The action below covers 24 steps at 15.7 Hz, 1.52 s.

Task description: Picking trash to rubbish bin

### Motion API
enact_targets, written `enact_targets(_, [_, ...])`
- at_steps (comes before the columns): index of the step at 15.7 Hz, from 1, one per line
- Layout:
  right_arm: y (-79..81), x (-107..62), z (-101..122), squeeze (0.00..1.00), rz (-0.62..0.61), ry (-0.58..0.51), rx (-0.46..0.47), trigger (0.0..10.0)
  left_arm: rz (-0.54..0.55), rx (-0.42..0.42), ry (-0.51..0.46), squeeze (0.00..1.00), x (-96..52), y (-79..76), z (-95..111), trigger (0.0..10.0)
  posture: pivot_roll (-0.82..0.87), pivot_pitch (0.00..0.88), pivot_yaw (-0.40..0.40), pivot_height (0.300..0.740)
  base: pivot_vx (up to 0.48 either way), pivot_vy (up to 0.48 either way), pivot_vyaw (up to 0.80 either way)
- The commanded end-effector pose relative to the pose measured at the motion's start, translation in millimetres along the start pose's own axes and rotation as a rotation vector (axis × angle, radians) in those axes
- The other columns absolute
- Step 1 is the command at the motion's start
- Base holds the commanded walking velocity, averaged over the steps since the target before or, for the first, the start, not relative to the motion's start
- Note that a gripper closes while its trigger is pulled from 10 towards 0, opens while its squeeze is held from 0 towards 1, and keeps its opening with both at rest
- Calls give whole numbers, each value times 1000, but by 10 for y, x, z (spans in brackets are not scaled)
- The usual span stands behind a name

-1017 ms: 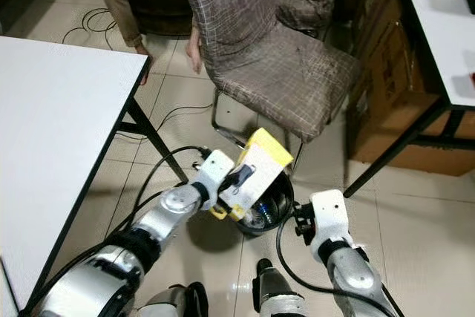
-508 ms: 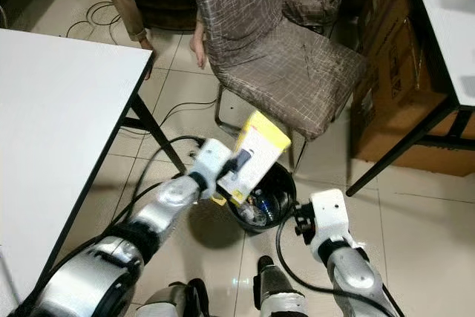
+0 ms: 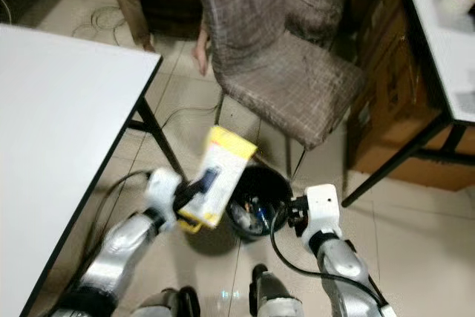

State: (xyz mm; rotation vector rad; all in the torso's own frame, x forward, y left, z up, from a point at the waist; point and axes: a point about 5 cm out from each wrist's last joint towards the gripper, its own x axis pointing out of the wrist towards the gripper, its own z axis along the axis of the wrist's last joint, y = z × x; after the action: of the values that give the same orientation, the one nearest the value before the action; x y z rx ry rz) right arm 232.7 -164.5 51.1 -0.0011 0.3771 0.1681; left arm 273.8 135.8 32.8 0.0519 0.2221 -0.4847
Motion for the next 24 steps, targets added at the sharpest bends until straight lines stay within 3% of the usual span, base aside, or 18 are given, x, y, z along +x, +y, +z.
enact_targets(1, [-82,-25,-78,0,-34,21,14,10000,13,-20,-8,0,-22,-20,41,10000,-117,140,-24,740,0,0,-788])
enact_targets(5, [-142,-26,-90,0,-70,24,3,10000,-6,54,-9,0,-59,-103,50,10000,-123,146,-15,740,0,0,-788])
enact_targets(8, [-144,-60,-105,0,-71,19,-1,10000,3,54,-32,0,-24,-137,177,10000,-131,147,2,740,0,0,-788])
enact_targets(24, [-105,-39,-90,0,-60,3,1,10000,6,89,-27,0,17,-161,233,10000,-133,144,15,740,0,0,-795])
